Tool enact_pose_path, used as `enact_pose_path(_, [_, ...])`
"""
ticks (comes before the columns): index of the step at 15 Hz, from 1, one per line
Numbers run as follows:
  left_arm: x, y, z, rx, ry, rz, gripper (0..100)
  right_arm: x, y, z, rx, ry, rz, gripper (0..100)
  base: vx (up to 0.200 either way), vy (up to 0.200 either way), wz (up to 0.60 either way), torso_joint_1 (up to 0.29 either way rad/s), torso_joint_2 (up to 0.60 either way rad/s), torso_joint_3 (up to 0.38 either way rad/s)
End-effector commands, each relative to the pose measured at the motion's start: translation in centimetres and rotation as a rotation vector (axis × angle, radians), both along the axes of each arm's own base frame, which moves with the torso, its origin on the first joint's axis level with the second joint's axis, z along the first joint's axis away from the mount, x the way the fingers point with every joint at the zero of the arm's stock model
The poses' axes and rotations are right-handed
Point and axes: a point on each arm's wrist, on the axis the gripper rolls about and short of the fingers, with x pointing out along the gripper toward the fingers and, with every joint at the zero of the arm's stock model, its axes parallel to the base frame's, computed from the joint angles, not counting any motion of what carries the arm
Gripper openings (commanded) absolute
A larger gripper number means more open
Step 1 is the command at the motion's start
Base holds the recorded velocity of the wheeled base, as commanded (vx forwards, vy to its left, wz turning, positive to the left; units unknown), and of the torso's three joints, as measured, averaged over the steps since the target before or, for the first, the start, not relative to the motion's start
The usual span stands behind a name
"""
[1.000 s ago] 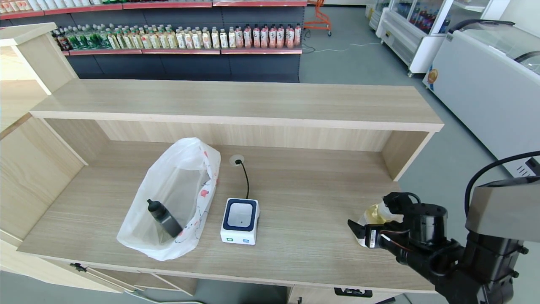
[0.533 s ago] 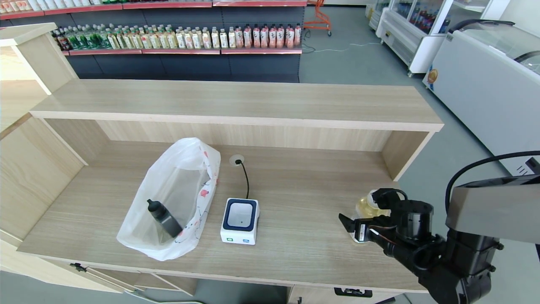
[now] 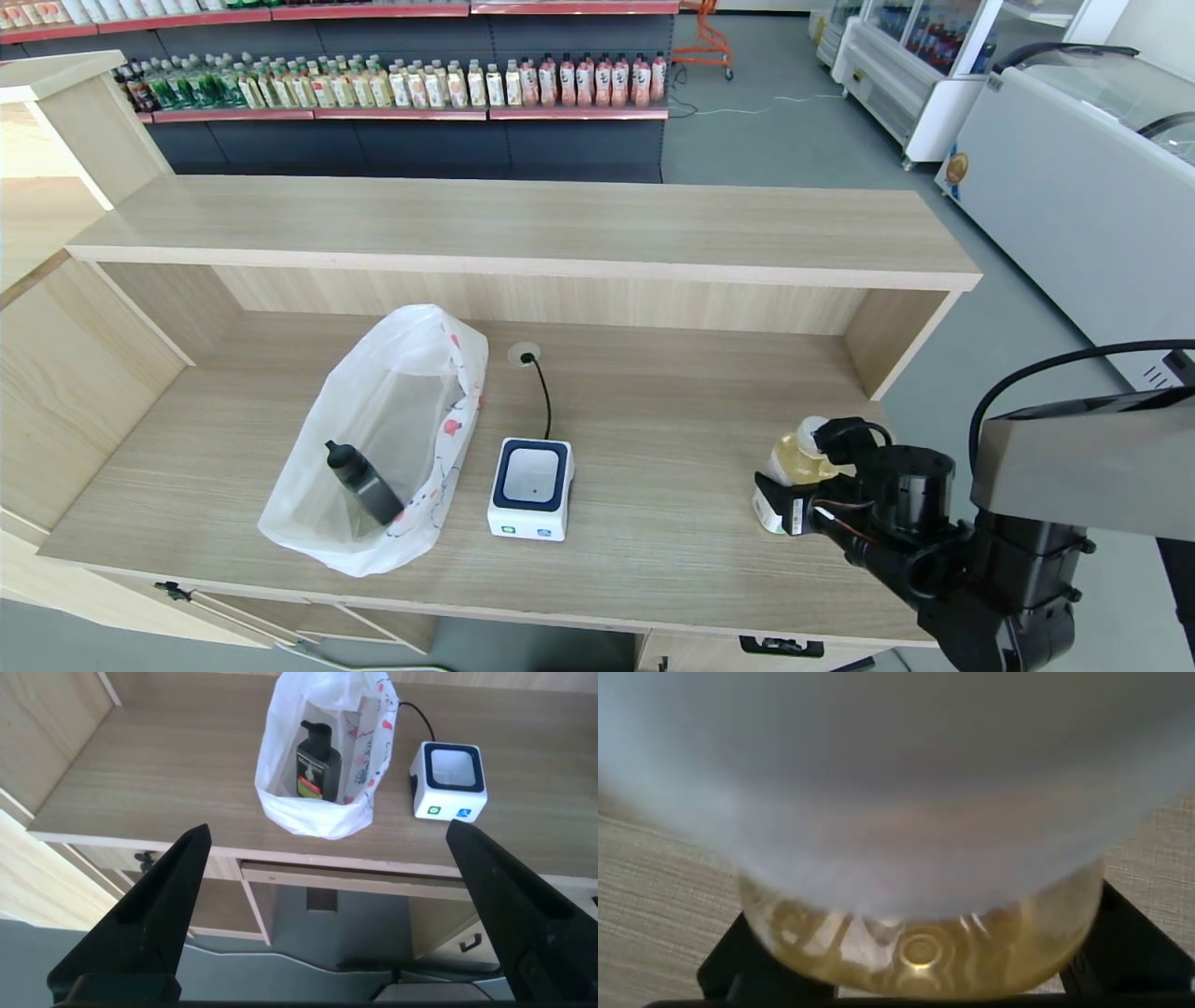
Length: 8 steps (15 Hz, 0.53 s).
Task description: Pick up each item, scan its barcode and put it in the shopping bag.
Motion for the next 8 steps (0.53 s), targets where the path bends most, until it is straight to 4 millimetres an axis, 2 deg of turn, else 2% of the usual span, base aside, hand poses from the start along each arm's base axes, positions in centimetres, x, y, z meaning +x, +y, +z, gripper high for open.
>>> enact_pose_path(1, [0.0, 0.0, 0.0, 0.0, 0.0, 0.0, 100, 0.3, -0.5, -0.4, -0.027, -0.02, 0.01, 0, 0.0, 0.0, 0.0, 0.0, 0.0, 0.0])
enact_pose_path(3, [0.0, 0.0, 0.0, 0.0, 0.0, 0.0, 100, 0.3, -0.8, -0.6, -0.053, -0.017, 0.056, 0, 0.0, 0.0, 0.0, 0.0, 0.0, 0.0])
enact_pose_path(5, [0.0, 0.0, 0.0, 0.0, 0.0, 0.0, 100, 0.5, -1.2, 0.5, -0.032, -0.049, 0.062, 0, 0.0, 0.0, 0.0, 0.0, 0.0, 0.0])
enact_pose_path(7, [0.0, 0.0, 0.0, 0.0, 0.0, 0.0, 100, 0.2, -2.4, 3.8, 0.053, -0.091, 0.09, 0, 0.0, 0.0, 0.0, 0.0, 0.0, 0.0])
enact_pose_path(8, [0.0, 0.0, 0.0, 0.0, 0.0, 0.0, 100, -0.3, -3.1, 6.2, 0.13, -0.08, 0.102, 0, 0.0, 0.0, 0.0, 0.0, 0.0, 0.0])
